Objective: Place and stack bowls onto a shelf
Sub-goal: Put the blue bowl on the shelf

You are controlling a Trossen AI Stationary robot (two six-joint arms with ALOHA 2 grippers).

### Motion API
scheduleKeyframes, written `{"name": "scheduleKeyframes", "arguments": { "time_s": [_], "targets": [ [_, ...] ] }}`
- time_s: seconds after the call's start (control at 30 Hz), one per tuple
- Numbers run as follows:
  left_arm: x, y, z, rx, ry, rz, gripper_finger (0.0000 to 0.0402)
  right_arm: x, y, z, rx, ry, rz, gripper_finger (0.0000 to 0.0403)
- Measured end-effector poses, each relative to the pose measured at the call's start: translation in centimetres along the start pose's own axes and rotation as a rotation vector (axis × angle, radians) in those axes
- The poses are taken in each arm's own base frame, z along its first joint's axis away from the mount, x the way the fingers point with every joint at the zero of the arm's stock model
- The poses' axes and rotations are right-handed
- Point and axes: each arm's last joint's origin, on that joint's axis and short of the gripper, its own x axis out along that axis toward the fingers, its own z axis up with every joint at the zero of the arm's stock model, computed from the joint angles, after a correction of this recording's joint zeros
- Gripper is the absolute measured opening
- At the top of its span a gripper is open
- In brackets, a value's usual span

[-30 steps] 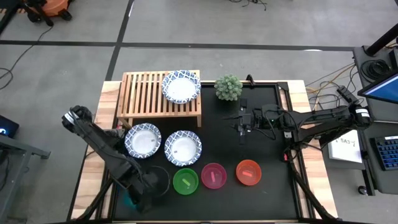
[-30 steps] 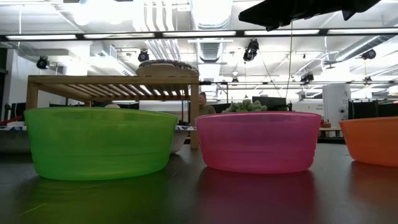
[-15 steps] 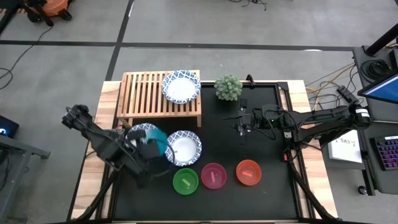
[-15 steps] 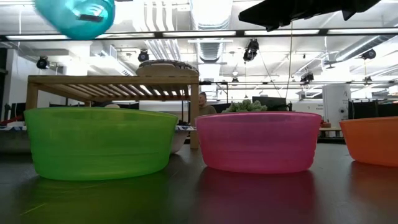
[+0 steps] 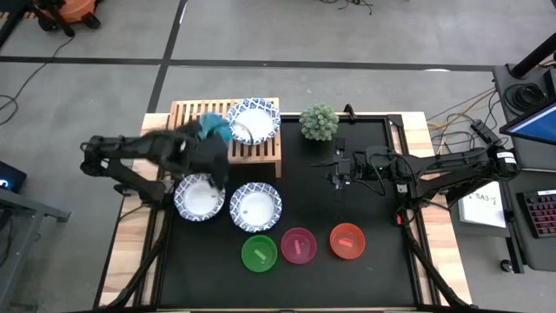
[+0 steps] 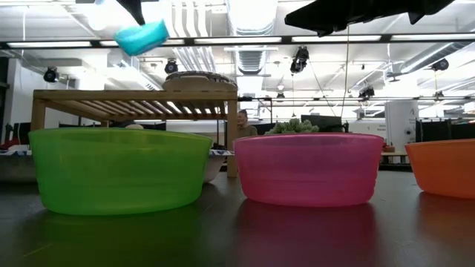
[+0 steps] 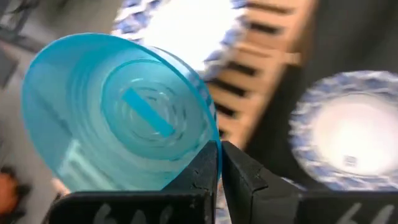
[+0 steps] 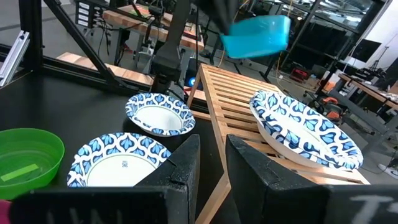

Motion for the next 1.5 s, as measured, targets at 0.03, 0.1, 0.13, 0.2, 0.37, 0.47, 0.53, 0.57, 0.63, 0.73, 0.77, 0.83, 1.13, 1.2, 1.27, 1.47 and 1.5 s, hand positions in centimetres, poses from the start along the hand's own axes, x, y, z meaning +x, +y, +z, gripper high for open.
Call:
{"name": "scheduleKeyframes", "arguments": {
  "time_s": [0.03,0.1,0.13,0.2,0.37,0.47,0.53,0.57,0.63,0.73,0.77,0.83,1.13,1.2,1.27,1.47,1.5],
  "targets": [
    [0.5,0.8,0.2,-0.002,0.018,0.021,0.0000,0.0,0.0,0.0,0.000,0.000,0.000,0.0068],
    [1.4,2.6,0.6,-0.012,0.051,0.059,0.0000,0.0,0.0,0.0,-0.003,0.001,-0.001,0.0068],
    [1.9,3.5,0.7,-0.020,0.072,0.076,0.0000,0.0,0.0,0.0,-0.003,0.001,-0.001,0.0068],
    [2.9,5.2,0.8,-0.026,0.122,0.088,0.0000,0.0,0.0,0.0,-0.005,0.000,-0.001,0.0068],
    [5.4,9.2,0.5,-0.100,0.259,0.046,0.0000,0.0,0.0,0.0,-0.006,0.001,-0.001,0.0068],
    [6.9,11.0,0.0,-0.132,0.326,0.021,0.0000,0.0,0.0,0.0,-0.009,0.001,-0.001,0.0068],
    [7.6,11.8,-0.3,-0.149,0.354,-0.001,0.0000,0.0,0.0,0.0,-0.011,0.001,-0.001,0.0068],
    [8.0,12.1,-0.5,-0.152,0.365,-0.012,0.0000,0.0,0.0,0.0,-0.011,0.001,-0.001,0.0068],
    [8.6,12.4,-0.9,-0.156,0.392,-0.031,0.0000,0.0,0.0,0.0,-0.012,0.001,-0.001,0.0068],
    [9.3,12.5,-1.1,-0.156,0.409,-0.035,0.0000,0.0,0.0,0.0,-0.014,0.002,-0.004,0.0068],
    [9.5,12.4,-1.1,-0.153,0.415,-0.035,0.0000,0.0,0.0,0.0,-0.014,0.002,-0.005,0.0068],
    [10.0,12.3,-1.2,-0.152,0.413,-0.037,0.0000,0.0,0.0,0.0,-0.014,0.003,-0.007,0.0068],
    [10.9,11.7,-1.6,-0.146,0.441,-0.066,0.0000,0.0,0.0,0.0,-0.014,0.003,-0.007,0.0068],
    [11.0,11.7,-1.6,-0.149,0.436,-0.065,0.0000,0.0,0.0,0.0,-0.014,0.003,-0.007,0.0068],
    [11.0,11.7,-1.6,-0.149,0.432,-0.065,0.0000,0.0,0.0,0.0,-0.014,0.003,-0.007,0.0068],
    [11.0,11.7,-1.6,-0.138,0.431,-0.067,0.0000,0.0,0.0,0.0,-0.014,0.003,-0.007,0.0068],
    [11.0,11.7,-1.6,-0.138,0.431,-0.067,0.0000,0.0,0.0,0.0,-0.014,0.003,-0.007,0.0068]
  ]
}}
